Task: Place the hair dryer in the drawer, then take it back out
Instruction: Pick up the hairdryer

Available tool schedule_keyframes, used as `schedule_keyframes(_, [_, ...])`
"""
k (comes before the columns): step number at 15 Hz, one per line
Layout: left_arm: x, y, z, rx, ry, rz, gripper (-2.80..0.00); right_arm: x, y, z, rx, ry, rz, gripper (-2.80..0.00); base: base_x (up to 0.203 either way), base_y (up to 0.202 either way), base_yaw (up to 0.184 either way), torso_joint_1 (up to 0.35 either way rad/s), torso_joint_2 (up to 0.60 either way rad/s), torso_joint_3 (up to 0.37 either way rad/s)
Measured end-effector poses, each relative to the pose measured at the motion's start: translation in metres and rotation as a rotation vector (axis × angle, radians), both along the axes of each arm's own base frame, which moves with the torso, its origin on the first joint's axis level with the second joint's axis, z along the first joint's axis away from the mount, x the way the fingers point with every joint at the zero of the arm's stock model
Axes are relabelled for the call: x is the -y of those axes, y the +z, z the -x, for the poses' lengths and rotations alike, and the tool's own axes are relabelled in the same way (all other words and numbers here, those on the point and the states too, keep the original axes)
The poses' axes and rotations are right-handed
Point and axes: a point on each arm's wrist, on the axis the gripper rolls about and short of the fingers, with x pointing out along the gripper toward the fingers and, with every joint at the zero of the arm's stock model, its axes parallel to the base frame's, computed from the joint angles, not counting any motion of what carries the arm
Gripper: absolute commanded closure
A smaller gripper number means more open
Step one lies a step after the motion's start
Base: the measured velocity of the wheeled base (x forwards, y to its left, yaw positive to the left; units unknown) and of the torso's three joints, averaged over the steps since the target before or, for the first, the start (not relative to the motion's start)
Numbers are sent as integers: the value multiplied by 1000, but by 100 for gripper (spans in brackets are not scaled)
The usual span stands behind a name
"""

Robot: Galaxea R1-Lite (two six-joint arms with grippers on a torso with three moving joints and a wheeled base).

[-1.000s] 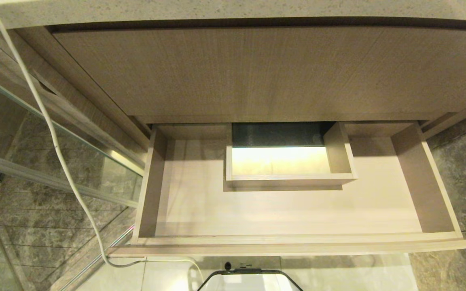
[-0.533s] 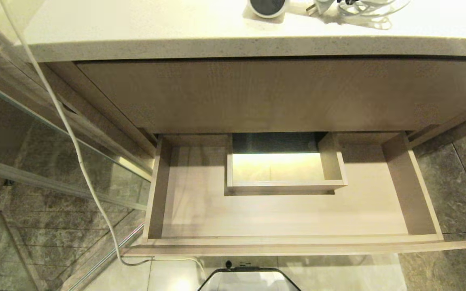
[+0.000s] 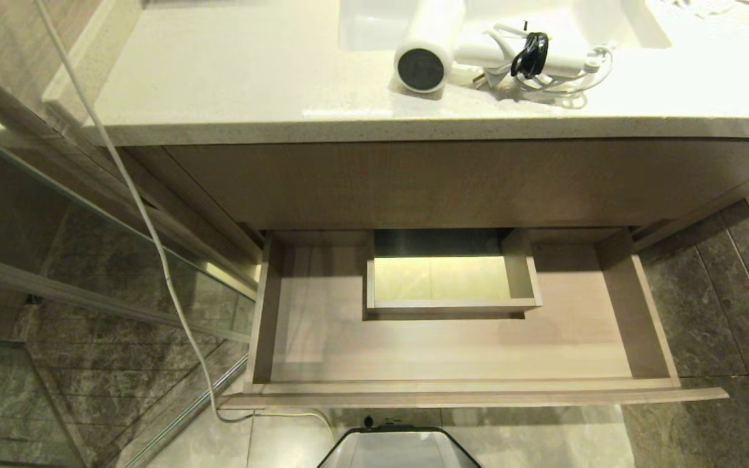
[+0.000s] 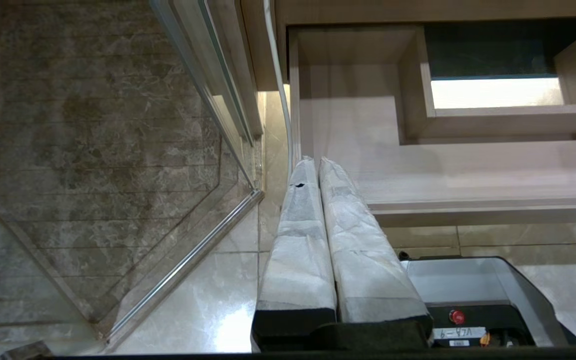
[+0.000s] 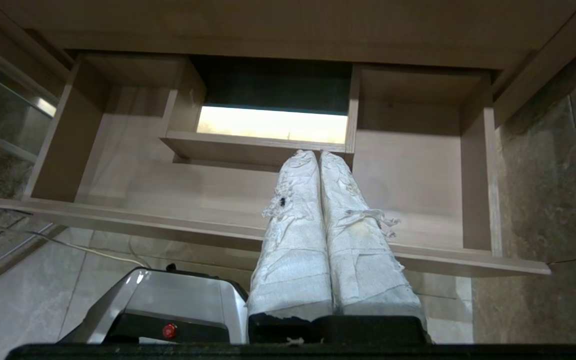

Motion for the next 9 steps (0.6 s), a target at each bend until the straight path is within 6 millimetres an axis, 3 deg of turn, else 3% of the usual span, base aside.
schedule_keyframes(9, [0,0,0,0,0,0,0,0,0,0,-2,1,-14,0,0,0,0,187,-357,-173])
